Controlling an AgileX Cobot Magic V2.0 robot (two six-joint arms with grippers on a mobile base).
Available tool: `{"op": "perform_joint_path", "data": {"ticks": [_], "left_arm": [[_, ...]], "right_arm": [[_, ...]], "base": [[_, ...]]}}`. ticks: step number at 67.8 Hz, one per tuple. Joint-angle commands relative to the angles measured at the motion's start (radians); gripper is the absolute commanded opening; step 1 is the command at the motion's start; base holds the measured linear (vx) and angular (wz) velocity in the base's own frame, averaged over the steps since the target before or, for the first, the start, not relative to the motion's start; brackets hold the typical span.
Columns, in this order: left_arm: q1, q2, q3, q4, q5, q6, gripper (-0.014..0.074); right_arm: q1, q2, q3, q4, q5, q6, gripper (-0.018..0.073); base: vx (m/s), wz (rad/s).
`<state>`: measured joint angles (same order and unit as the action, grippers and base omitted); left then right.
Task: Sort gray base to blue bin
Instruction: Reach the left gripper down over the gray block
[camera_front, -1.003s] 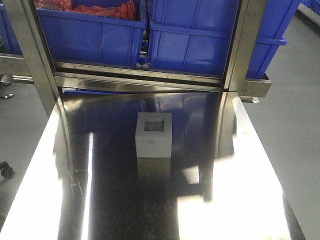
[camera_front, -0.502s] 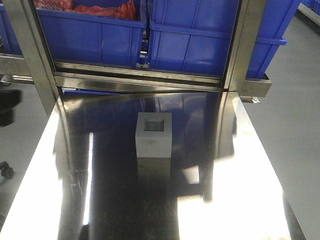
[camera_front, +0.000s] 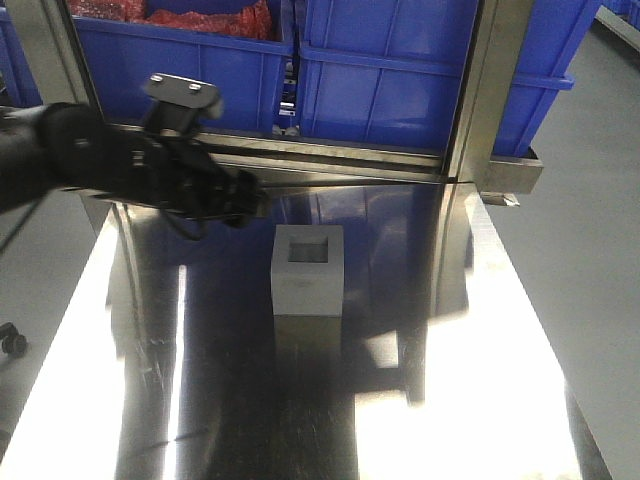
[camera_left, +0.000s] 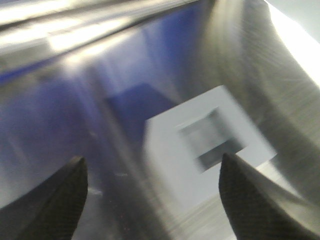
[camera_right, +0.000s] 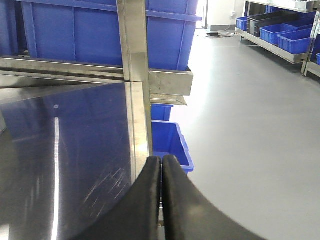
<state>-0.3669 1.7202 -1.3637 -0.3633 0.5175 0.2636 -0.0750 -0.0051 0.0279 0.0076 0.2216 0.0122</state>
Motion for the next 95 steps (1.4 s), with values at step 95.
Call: {"op": "perform_joint_path", "data": {"ticks": [95], "left_arm": [[-0.027,0.335,-0.334,0.020,0.253,-0.251,0.0335]], "right_arm": [[-0.005,0.018,0.002,-0.008,-0.075,-0.012,-0.0005]], "base": [[0.00,0.00]]}}
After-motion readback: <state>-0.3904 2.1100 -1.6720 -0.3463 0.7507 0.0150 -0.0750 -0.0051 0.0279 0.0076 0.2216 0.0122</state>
